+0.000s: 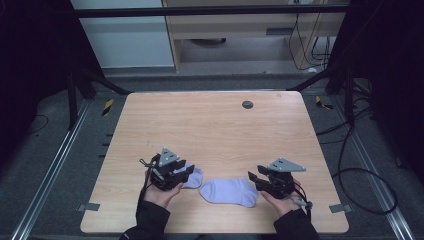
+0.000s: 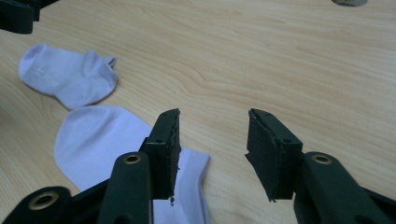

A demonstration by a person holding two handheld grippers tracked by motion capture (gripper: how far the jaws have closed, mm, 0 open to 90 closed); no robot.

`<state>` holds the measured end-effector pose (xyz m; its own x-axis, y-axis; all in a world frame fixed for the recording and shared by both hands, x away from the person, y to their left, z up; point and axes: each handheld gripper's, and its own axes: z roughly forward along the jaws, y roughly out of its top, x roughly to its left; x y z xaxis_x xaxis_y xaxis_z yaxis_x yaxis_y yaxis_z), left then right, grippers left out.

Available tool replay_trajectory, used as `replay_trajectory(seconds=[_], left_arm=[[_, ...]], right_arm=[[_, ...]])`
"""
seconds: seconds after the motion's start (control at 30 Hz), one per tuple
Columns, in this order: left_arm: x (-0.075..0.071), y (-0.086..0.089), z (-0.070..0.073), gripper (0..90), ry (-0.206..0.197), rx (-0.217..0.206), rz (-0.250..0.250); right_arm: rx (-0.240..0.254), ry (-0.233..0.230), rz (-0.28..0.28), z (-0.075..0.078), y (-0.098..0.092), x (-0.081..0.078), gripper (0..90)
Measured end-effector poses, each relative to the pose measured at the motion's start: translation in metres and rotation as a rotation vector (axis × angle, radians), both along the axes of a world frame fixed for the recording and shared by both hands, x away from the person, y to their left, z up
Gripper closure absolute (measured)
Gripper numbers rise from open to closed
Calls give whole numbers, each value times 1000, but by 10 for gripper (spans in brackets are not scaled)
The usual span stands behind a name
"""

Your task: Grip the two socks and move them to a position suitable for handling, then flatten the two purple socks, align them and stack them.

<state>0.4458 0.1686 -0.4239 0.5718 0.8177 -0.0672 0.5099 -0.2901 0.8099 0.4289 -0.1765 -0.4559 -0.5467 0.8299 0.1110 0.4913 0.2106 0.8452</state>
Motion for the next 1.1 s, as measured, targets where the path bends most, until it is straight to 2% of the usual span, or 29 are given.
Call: replay_trajectory(seconds=[0.17, 0.3, 0.43, 0.6, 0.73, 0.97, 1.03, 1.1], left_arm=[[-2, 23, 1, 507, -28, 0, 31], [-4, 47, 0, 460, -44, 23, 63], [-4, 71, -7, 435, -32, 8, 113], [-5, 95, -20, 422, -14, 13, 165], [-4, 104, -28, 411, -1, 7, 187], [-2, 109, -41, 426, 17, 31, 210], [-2, 110, -45, 437, 22, 50, 215], [-1, 113, -48, 439, 30, 50, 217]], right_arm=[[11, -19, 12, 5, 19, 8, 489], [22, -14, 37, 9, 39, 15, 456], [22, -16, 59, 11, 59, 21, 439], [14, -7, 81, 10, 85, 28, 432], [22, 2, 90, 8, 101, 33, 434], [11, 22, 93, -2, 122, 42, 456], [-5, 27, 93, -6, 128, 46, 469], [-14, 39, 94, -11, 134, 50, 482]])
